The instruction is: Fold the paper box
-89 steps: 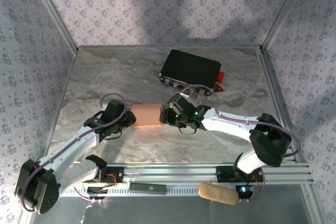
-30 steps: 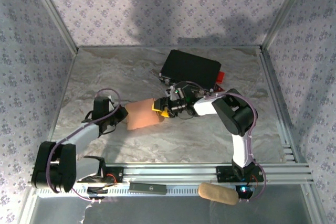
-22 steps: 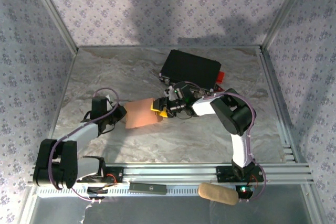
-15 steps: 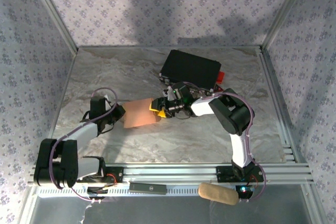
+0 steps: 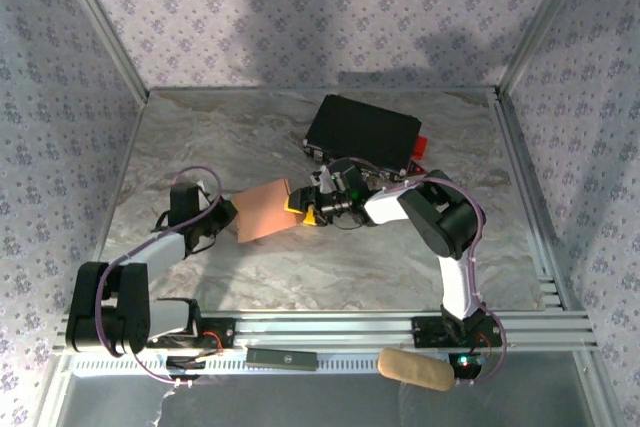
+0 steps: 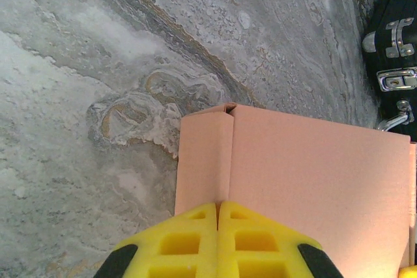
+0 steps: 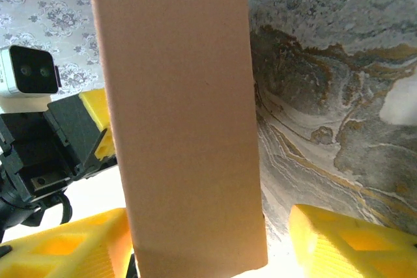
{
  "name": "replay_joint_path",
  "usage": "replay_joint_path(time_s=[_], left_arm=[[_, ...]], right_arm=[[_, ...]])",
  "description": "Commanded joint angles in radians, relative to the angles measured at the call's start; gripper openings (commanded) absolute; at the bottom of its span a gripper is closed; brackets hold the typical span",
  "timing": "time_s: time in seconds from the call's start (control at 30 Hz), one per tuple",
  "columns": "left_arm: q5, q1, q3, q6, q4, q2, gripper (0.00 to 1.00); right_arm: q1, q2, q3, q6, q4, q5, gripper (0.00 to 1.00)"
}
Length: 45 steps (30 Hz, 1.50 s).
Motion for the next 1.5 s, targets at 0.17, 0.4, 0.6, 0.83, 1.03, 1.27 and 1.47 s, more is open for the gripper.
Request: replay_joint_path(time_s=[0.17, 0.4, 0.6, 0.83, 1.03, 1.27, 1.47], left_arm=[[-0.058, 0.007, -0.013, 0.019, -0.176, 0.037, 0.00], [-0.014, 0.005, -0.007, 0.071, -0.174, -0.142, 0.42], [-0.097, -0.004, -0.094, 0.069, -0.097, -0.358, 0.92], [-0.025, -0.077, -0.073, -0.290, 0.059, -0.168, 0.97], [-0.077, -0.178, -0.011, -0.576, 0.056, -0.082, 0.94], [-0.097, -0.229, -0.055, -0.789, 0.195, -0.031, 0.88], [-0.112, -0.252, -0.070, -0.956, 0.354, 0.045, 0.77]], right_arm=[[0.004, 0.078, 0.124, 0.066, -0.025, -0.029, 0.58], [-0.026, 0.047, 0.054, 0.270, 0.068, -0.029, 0.36], [-0.074, -0.052, -0.026, 0.406, 0.025, -0.064, 0.30], [-0.098, -0.123, -0.077, 0.615, -0.035, -0.133, 0.33], [-0.123, -0.180, -0.090, 0.642, -0.132, -0.142, 0.35], [-0.130, -0.183, -0.107, 0.694, -0.133, -0.146, 0.35], [-0.125, -0.185, -0.126, 0.733, -0.108, -0.134, 0.36]])
